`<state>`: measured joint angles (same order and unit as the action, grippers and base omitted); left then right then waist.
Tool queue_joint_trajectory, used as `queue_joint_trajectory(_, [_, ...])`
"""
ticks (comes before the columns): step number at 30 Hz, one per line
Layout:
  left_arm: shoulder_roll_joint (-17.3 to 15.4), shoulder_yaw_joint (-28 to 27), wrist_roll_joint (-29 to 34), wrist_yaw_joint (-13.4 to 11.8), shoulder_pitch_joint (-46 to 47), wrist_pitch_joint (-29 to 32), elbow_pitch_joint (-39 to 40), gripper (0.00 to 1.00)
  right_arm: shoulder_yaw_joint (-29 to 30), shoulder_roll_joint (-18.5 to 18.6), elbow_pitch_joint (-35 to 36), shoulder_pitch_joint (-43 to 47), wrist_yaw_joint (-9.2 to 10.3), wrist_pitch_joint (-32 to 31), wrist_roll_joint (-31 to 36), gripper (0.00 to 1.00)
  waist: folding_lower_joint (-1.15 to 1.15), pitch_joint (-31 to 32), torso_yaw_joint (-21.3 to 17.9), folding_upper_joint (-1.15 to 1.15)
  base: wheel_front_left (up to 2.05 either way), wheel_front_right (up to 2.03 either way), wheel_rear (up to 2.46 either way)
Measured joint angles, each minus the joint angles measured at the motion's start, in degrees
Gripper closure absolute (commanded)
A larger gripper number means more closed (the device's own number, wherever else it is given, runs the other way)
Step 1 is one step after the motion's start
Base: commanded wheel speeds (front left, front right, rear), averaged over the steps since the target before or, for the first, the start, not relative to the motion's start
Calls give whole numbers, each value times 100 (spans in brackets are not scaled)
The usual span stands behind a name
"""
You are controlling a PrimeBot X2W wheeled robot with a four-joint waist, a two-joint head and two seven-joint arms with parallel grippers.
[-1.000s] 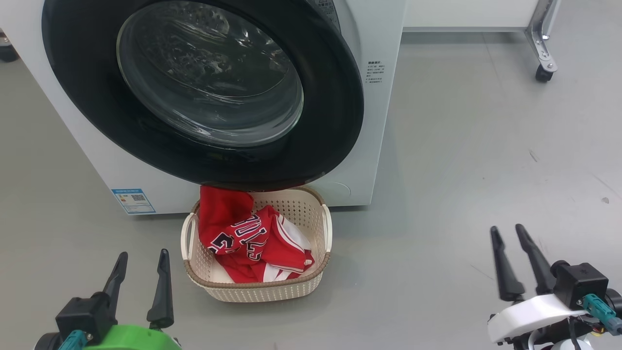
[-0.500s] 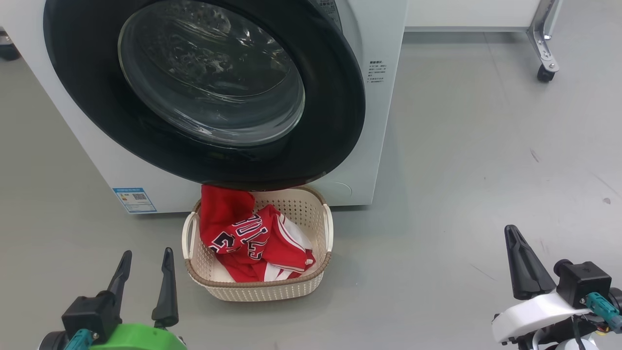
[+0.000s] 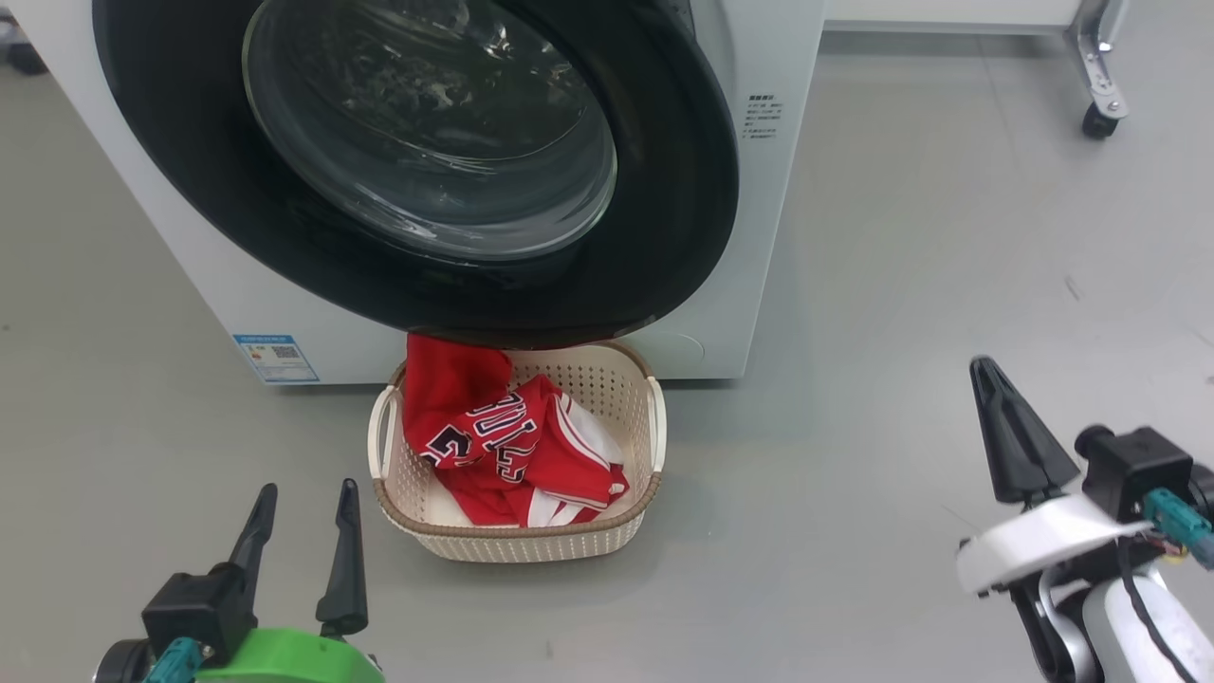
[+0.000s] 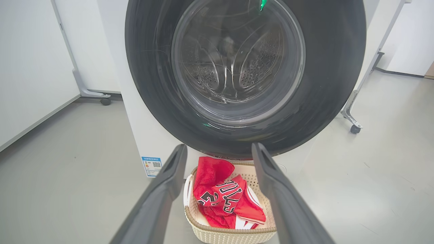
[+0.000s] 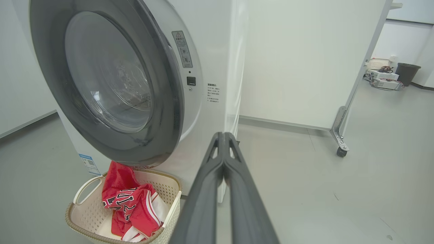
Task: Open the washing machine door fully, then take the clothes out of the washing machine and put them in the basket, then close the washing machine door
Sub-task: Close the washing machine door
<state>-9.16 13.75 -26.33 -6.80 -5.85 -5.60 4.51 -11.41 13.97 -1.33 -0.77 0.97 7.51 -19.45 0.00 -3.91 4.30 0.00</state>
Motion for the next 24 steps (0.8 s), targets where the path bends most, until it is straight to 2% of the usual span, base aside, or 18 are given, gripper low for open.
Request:
queue_joint_trajectory(10, [115,166,121,0,284,5,71,0,-414,-169,-3,-1191,-341,-247,46,100,0,-281,276,0,0,0,0])
queue_joint_trajectory(19, [248,333,149,1,661,4,99,0,-681,-356,-493,-2306,-497,-620,88,100,0,-576,614,0,0,0,0])
queue_joint_trajectory(24, [274,399,246,1,767,-1,98,0,-661,-404,-844,-2889,-497,-801,96,100,0,-736,804,0,0,0,0])
